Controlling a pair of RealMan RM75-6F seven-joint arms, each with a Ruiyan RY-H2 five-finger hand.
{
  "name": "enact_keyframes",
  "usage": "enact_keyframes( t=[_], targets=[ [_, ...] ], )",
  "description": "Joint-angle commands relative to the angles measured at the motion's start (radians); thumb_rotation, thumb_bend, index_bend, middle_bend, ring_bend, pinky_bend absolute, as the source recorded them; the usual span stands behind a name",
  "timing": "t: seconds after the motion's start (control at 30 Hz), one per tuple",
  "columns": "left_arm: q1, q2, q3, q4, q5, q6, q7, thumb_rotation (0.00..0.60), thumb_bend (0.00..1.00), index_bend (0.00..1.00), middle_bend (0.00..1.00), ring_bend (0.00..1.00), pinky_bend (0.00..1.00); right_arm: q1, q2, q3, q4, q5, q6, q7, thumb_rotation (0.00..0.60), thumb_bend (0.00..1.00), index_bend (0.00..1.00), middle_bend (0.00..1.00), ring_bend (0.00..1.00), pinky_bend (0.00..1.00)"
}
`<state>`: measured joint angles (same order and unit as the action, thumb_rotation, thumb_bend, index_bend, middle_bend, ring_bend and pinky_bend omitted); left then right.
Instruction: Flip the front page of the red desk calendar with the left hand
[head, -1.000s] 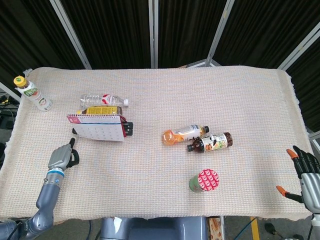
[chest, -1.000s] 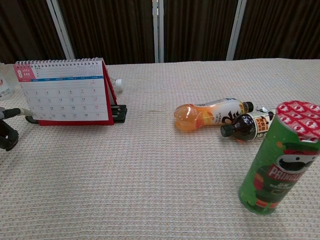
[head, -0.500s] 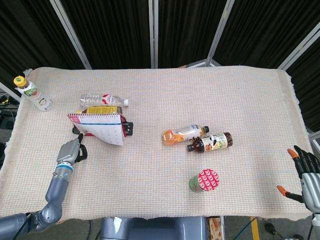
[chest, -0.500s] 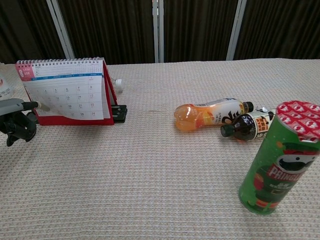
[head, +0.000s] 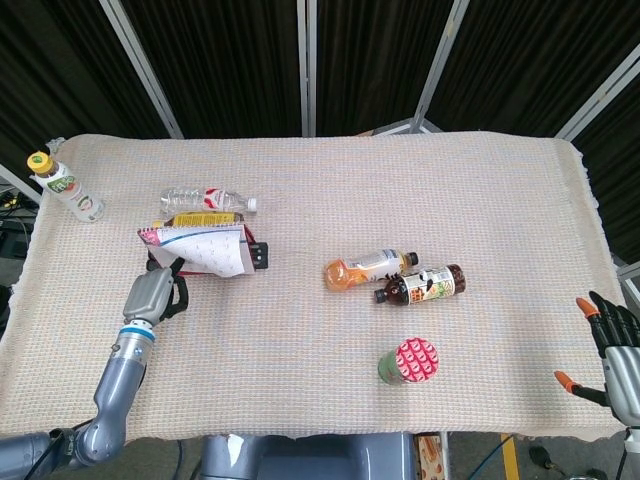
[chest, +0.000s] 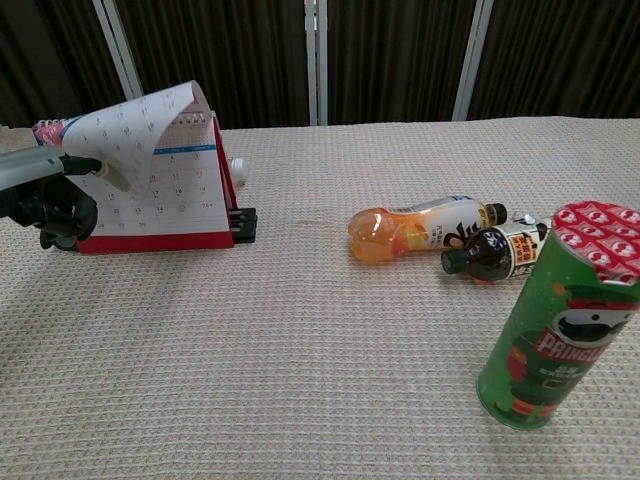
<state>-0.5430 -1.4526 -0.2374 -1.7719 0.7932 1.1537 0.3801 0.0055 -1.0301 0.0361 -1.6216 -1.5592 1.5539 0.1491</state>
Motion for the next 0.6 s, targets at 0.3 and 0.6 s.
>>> enact_keyframes(
  t=[0.3, 0.6],
  targets=[
    [0.064, 0.032, 0.031, -0.020, 0.359, 0.252, -0.025, 0.600, 0.76, 0.00, 0.29, 0.41, 0.37, -0.003, -0.003, -0.004, -0.002, -0.005, 0.003, -0.009, 0.600, 0.00, 0.00, 0.00, 0.00, 0.00],
    [-0.026, 0.139, -0.028, 0.002, 0.168, 0.030, 0.061, 0.600, 0.26, 0.00, 0.00, 0.00, 0.01, 0.000, -0.004, -0.001, 0.004, 0.007, -0.007, -0.002, 0.600, 0.00, 0.00, 0.00, 0.00, 0.00]
  ],
)
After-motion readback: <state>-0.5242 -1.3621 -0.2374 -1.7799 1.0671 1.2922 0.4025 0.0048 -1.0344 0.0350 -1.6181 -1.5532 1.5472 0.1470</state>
